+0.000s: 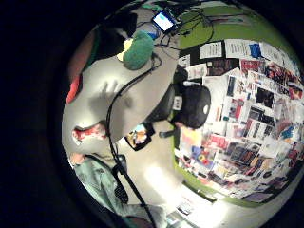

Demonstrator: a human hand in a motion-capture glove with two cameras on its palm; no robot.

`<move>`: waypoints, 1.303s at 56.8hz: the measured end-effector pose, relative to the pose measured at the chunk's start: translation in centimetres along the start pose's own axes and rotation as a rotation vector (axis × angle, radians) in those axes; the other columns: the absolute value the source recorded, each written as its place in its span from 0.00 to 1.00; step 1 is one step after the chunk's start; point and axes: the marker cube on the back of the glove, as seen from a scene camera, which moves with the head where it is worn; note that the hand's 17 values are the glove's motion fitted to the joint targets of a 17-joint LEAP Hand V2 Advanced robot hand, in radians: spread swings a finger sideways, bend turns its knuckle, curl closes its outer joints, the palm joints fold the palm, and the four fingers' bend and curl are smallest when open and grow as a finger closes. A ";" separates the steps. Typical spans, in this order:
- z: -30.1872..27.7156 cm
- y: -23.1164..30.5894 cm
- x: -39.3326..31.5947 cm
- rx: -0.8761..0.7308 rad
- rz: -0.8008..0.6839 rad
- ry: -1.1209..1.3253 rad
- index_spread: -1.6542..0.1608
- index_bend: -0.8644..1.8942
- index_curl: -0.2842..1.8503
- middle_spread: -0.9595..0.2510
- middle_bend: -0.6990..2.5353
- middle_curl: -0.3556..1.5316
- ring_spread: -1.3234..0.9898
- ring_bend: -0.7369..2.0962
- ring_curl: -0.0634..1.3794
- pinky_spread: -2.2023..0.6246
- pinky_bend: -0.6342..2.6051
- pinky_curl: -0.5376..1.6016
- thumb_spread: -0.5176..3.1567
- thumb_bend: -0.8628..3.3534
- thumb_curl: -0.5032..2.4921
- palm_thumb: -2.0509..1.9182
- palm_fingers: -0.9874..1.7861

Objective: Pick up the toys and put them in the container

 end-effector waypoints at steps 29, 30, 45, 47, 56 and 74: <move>0.3 -8.5 2.3 0.132 -0.053 -0.102 0.77 0.35 0.19 0.77 0.27 0.30 0.53 0.40 0.15 0.77 0.45 0.39 0.47 0.20 0.20 0.50 0.30; 0.5 -8.8 2.4 0.130 -0.050 -0.105 0.77 0.35 0.19 0.77 0.27 0.30 0.53 0.40 0.15 0.77 0.45 0.39 0.47 0.20 0.20 0.50 0.30; 6.4 -17.0 2.9 0.090 -0.079 -0.186 0.77 0.34 0.20 0.77 0.26 0.31 0.54 0.36 0.17 0.77 0.44 0.40 0.48 0.20 0.22 0.51 0.26; 7.5 -18.0 2.7 0.056 -0.072 -0.200 0.77 0.34 0.20 0.77 0.26 0.31 0.54 0.35 0.17 0.78 0.44 0.40 0.48 0.20 0.22 0.51 0.26; 12.4 -20.9 1.8 -0.088 -0.017 -0.234 0.77 0.34 0.20 0.77 0.25 0.30 0.55 0.33 0.18 0.78 0.44 0.40 0.47 0.20 0.23 0.51 0.25; 18.3 -21.6 -0.8 -0.131 -0.019 -0.117 0.75 0.33 0.18 0.79 0.24 0.27 0.58 0.45 0.26 0.78 0.56 0.45 0.47 0.21 0.26 0.56 0.35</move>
